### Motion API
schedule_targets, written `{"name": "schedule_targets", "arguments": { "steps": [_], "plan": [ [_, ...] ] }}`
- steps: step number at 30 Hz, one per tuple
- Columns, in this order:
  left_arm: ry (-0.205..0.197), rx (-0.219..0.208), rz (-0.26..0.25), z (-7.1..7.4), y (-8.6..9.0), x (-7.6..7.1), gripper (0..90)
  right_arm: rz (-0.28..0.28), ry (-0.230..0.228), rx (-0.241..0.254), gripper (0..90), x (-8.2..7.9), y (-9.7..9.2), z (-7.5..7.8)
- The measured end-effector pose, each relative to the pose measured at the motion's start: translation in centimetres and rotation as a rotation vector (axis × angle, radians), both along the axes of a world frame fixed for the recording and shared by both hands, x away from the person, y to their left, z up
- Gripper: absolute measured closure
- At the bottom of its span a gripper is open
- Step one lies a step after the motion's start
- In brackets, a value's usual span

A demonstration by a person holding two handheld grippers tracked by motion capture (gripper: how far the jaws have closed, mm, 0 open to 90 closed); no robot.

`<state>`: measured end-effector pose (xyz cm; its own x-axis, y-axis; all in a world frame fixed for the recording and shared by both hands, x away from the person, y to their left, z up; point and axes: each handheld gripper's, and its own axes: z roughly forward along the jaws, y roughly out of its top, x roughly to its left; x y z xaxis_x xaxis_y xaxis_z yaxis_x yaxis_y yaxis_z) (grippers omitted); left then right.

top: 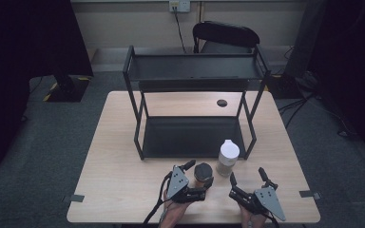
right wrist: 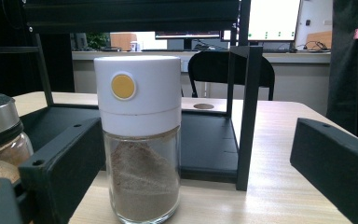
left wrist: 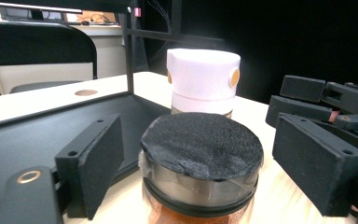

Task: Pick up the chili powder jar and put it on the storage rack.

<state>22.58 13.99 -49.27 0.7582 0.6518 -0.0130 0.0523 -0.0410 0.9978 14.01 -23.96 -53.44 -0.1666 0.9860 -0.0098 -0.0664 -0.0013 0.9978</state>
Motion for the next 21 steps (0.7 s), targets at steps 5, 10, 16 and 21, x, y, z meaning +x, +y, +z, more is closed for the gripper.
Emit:
{"name": "schedule_targets", "arguments": {
  "steps": [5, 10, 16, 21],
  "plan": [
    [0.001, 0.025, -0.009, -0.11, -0.28, 0.44, 23.8, 0.000, 0.000, 0.000, 2.4, 0.00, 0.00, 0.00],
    [0.004, 0.039, -0.008, -0.22, -0.46, 0.64, 28.8, 0.000, 0.000, 0.000, 2.5, 0.00, 0.00, 0.00],
    [-0.004, 0.030, -0.013, -0.51, -0.35, 0.68, 34.6, 0.000, 0.001, 0.000, 2.5, 0.01, 0.00, 0.01],
    [-0.008, 0.015, 0.000, -0.82, -0.50, 0.41, 35.1, 0.000, 0.000, 0.000, 2.5, 0.00, 0.00, 0.00]
  ]
}}
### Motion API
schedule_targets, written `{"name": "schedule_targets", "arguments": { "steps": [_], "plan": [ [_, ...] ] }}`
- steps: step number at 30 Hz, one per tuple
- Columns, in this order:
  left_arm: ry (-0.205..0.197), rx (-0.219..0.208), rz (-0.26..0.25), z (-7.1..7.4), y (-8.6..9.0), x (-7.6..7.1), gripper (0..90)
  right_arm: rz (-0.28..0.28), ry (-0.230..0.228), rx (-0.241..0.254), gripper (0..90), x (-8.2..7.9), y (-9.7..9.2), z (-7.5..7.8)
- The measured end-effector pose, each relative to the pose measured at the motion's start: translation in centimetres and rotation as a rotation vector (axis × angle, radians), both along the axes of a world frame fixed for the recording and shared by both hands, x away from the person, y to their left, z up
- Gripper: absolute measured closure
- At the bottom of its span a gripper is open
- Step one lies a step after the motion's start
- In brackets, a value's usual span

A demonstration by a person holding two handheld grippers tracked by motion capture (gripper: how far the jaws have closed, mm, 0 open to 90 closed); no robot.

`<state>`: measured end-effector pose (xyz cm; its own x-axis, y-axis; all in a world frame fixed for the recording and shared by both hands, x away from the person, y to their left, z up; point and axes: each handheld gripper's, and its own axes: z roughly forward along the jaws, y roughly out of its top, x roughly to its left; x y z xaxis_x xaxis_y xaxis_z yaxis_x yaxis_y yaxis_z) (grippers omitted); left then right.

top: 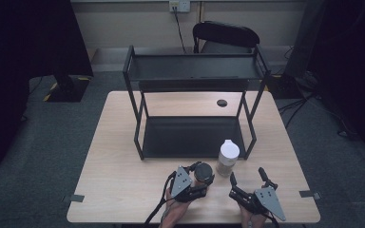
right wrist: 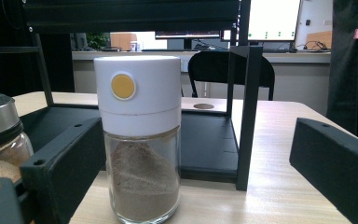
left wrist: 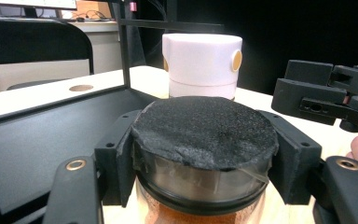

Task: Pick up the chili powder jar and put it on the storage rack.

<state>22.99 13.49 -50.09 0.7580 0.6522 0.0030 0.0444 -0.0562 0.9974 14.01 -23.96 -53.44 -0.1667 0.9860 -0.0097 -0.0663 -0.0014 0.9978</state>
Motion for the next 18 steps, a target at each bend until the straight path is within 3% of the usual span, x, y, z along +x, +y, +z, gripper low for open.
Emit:
{"name": "schedule_targets", "arguments": {
  "steps": [7, 18],
  "plan": [
    [-0.010, 0.014, 0.028, 0.12, -0.33, -0.66, 35.4, 0.000, 0.000, 0.000, 2.5, 0.00, 0.00, 0.01],
    [-0.021, 0.012, 0.017, 0.64, 0.42, -0.93, 35.4, 0.000, 0.000, 0.000, 2.5, 0.00, 0.00, 0.00]
  ]
}}
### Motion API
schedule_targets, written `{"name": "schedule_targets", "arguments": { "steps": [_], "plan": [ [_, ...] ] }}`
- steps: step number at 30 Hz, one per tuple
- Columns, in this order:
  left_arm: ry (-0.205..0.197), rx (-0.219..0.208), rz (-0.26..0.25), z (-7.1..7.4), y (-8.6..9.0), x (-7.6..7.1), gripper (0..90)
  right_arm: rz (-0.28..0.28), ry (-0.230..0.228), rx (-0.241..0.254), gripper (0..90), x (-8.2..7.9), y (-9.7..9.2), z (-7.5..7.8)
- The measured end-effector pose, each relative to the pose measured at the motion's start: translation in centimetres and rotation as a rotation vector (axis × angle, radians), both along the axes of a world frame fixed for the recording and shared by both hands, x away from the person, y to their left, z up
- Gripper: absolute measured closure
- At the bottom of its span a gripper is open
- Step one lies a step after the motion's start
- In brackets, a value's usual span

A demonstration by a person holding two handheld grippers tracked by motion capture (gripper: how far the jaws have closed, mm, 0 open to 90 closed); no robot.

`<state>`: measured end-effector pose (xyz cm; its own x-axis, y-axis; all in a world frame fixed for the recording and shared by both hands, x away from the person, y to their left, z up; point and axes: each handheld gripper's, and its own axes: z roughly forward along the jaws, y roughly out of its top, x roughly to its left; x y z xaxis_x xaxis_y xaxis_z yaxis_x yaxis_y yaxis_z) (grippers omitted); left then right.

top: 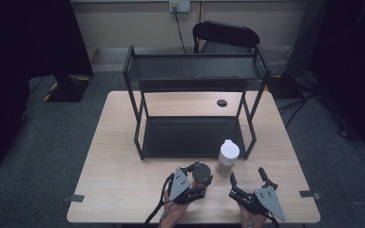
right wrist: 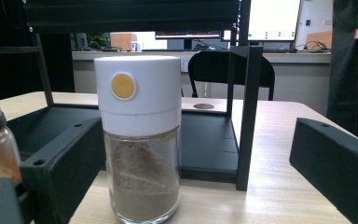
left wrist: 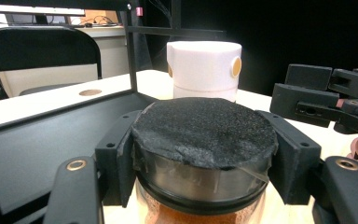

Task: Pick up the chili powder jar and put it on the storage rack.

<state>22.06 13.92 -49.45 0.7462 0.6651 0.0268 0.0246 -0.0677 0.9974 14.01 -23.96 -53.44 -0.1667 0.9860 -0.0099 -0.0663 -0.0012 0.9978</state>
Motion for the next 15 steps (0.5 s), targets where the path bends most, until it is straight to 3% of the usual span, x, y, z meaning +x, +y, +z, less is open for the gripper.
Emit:
{"name": "schedule_targets", "arguments": {
  "steps": [15],
  "plan": [
    [-0.009, -0.051, 0.011, 1.6, 1.8, -0.3, 35.4, 0.001, 0.000, 0.000, 2.5, 0.0, 0.0, 0.0]
  ]
}}
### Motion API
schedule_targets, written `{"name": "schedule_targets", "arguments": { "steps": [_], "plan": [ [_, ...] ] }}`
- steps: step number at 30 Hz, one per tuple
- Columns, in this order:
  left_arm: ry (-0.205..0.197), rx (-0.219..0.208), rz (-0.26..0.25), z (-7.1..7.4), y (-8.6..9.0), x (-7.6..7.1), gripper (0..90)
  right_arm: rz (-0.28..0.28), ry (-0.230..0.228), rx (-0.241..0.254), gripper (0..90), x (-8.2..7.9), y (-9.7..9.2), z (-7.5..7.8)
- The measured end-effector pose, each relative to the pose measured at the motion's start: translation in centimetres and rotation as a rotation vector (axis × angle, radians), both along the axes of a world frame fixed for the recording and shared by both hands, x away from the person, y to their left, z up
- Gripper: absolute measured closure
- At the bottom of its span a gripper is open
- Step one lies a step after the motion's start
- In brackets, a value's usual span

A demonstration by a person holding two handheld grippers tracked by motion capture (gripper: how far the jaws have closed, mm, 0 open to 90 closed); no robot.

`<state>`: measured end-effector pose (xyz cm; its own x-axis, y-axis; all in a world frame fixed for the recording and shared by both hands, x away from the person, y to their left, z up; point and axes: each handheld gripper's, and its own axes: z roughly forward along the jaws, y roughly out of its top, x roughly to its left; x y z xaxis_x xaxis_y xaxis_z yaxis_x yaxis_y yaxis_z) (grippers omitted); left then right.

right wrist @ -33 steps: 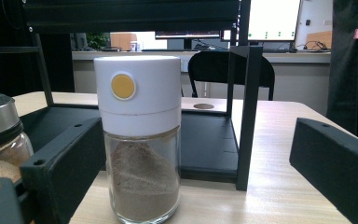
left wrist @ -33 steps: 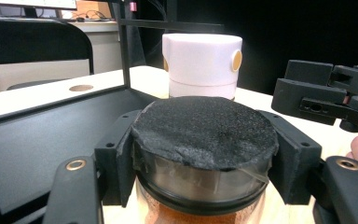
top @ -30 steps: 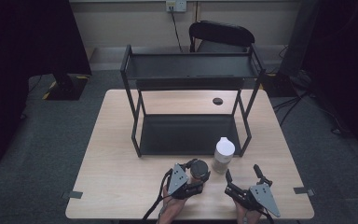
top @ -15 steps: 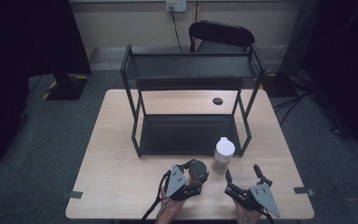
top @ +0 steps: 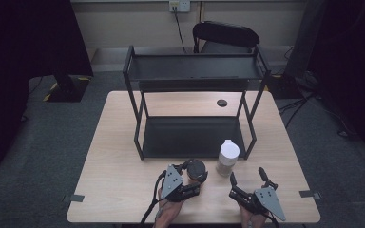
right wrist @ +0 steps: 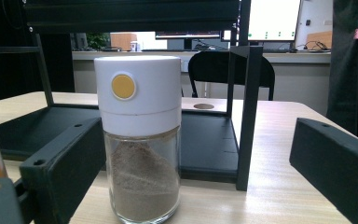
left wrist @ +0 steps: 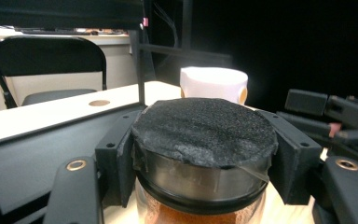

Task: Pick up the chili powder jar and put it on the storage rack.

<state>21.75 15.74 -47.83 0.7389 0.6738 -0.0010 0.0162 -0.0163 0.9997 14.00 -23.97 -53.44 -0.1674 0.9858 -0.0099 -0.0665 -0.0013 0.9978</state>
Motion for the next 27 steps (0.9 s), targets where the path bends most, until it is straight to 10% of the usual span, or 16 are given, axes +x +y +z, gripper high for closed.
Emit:
{"name": "schedule_targets", "arguments": {
  "steps": [27],
  "plan": [
    [-0.070, -0.059, 0.029, 6.0, 1.8, 0.5, 35.4, 0.001, 0.000, 0.001, 2.6, 0.0, 0.0, 0.0]
  ]
}}
